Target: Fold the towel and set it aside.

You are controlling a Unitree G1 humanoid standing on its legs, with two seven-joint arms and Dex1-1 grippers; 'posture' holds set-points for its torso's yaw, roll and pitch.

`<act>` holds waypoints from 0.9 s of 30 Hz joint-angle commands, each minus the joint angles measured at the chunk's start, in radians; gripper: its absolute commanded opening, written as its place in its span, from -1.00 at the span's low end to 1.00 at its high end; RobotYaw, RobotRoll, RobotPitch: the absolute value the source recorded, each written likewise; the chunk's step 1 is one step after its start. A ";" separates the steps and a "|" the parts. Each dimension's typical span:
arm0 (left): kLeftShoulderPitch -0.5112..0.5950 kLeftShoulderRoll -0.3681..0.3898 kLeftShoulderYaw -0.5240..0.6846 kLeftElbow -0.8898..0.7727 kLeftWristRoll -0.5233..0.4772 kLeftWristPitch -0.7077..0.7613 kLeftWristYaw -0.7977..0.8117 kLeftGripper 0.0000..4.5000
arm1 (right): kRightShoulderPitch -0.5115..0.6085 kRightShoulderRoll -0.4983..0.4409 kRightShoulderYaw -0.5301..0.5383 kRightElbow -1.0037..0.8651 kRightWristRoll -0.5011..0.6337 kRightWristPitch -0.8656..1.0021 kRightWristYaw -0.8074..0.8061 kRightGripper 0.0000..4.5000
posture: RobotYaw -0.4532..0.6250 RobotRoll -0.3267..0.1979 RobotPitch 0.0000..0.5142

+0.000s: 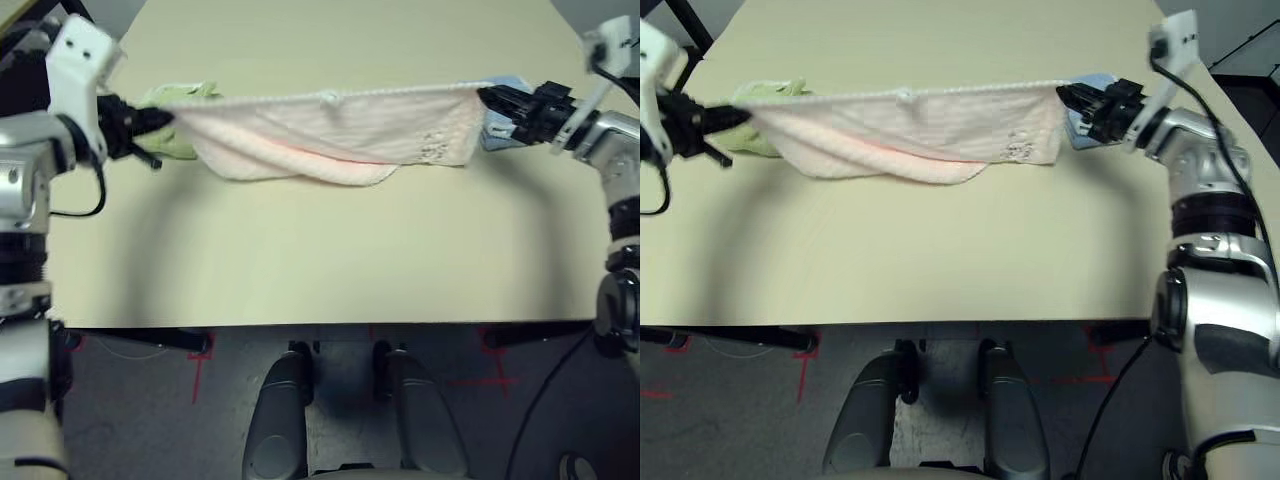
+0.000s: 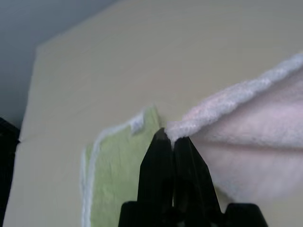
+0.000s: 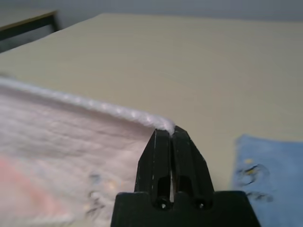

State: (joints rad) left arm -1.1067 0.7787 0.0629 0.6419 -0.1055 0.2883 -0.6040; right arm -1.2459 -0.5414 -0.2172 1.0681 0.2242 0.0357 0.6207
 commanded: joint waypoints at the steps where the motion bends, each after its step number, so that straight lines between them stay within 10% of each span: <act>1: -0.165 -0.070 0.087 0.267 0.025 -0.352 0.238 -0.99 | -0.113 0.005 -0.098 0.126 0.015 -0.250 -0.218 -1.00 | -0.17 0.25 0.24; 9: -0.174 -0.140 0.153 0.363 -0.051 -0.633 0.132 -0.99 | -0.113 0.036 -0.192 0.155 0.102 -0.399 -0.031 -1.00 | -0.20 0.25 0.28; 18: 0.252 0.014 0.029 -0.056 -0.072 -0.183 -0.286 -0.99 | 0.056 -0.043 -0.044 0.112 0.022 -0.125 0.380 -1.00 | -0.21 0.25 0.26; 27: 0.385 0.156 -0.013 -0.316 -0.107 0.149 -0.490 -0.99 | 0.088 -0.121 0.126 0.102 -0.129 -0.183 0.630 -1.00 | -0.21 0.25 0.19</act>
State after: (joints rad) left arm -0.7482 0.9082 0.0641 0.3517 -0.2019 0.3928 -1.0600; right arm -1.1805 -0.6372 -0.1246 1.1812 0.1321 -0.1260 1.1923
